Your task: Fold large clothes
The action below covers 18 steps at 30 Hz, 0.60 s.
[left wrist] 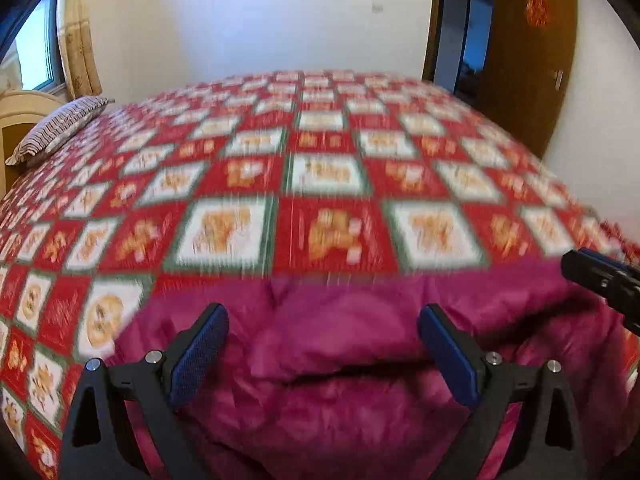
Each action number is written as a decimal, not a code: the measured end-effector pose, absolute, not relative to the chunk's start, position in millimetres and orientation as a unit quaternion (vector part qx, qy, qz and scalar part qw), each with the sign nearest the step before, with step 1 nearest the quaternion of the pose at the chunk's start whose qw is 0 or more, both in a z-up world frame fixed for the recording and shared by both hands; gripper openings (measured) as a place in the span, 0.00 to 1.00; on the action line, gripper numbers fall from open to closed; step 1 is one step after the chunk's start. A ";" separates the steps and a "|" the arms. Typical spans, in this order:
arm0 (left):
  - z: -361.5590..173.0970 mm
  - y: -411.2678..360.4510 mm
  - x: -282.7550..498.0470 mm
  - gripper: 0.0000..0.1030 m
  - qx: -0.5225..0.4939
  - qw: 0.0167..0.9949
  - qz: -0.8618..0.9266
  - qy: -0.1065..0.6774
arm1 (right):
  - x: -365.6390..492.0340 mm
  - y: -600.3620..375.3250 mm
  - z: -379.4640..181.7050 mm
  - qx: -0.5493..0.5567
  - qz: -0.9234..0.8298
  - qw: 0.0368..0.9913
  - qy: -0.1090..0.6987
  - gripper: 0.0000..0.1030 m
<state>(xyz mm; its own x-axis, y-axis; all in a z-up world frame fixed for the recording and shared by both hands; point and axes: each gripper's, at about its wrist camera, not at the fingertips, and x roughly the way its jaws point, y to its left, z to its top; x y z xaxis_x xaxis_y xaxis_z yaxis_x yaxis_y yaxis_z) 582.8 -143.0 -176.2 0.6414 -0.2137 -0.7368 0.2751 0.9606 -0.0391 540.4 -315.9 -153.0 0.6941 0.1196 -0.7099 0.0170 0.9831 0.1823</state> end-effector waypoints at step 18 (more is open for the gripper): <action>-210.6 -145.3 585.6 0.96 0.050 0.898 -0.120 0.421 | 535.6 -303.5 -202.7 0.049 0.025 0.909 0.413 0.47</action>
